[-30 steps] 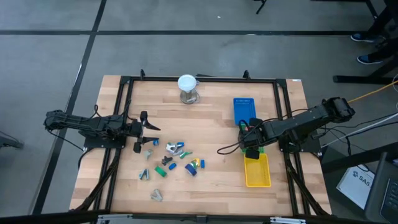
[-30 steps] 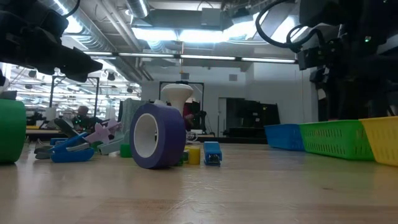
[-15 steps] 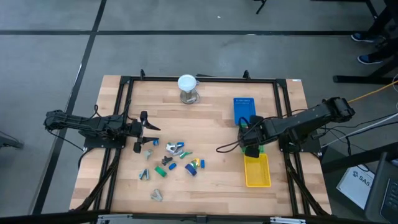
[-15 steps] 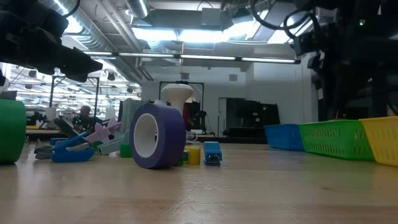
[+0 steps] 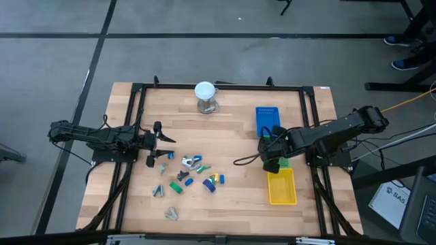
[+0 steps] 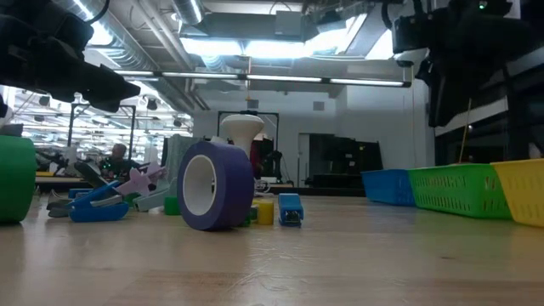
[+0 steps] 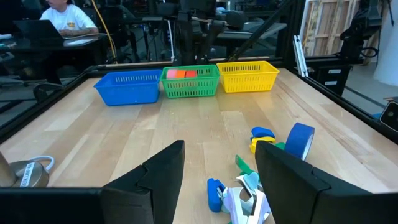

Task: Pick and place Stapler, Stapler remover, tape
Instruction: Put the blue tape into the green bin

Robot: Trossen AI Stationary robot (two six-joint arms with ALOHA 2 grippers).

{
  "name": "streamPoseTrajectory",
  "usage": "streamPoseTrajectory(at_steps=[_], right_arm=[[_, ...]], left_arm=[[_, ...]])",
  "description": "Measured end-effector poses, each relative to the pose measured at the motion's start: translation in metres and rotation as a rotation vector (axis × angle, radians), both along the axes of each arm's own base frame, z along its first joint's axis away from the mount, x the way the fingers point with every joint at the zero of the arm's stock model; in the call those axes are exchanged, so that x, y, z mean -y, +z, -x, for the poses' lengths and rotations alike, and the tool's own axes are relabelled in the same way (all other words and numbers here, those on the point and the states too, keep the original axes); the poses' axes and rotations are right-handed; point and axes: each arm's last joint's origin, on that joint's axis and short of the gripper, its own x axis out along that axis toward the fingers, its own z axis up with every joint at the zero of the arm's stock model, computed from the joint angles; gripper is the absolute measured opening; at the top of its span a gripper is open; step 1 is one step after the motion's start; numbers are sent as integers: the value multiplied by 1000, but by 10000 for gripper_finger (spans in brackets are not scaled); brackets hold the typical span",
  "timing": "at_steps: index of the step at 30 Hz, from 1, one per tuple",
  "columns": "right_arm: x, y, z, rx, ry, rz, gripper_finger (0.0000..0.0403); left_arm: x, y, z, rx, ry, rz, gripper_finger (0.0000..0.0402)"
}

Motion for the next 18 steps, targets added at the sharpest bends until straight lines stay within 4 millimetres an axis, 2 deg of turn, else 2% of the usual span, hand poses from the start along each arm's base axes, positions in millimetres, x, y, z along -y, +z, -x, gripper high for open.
streamPoseTrajectory(at_steps=[8, 18], right_arm=[[-14, 2, -15, 151, 56, -44, 165], [-34, -15, -38, 232, 116, -67, 165]], left_arm=[[0, 0, 0, 0, 0, 0, 196], [0, 0, 0, 0, 0, 0, 196]])
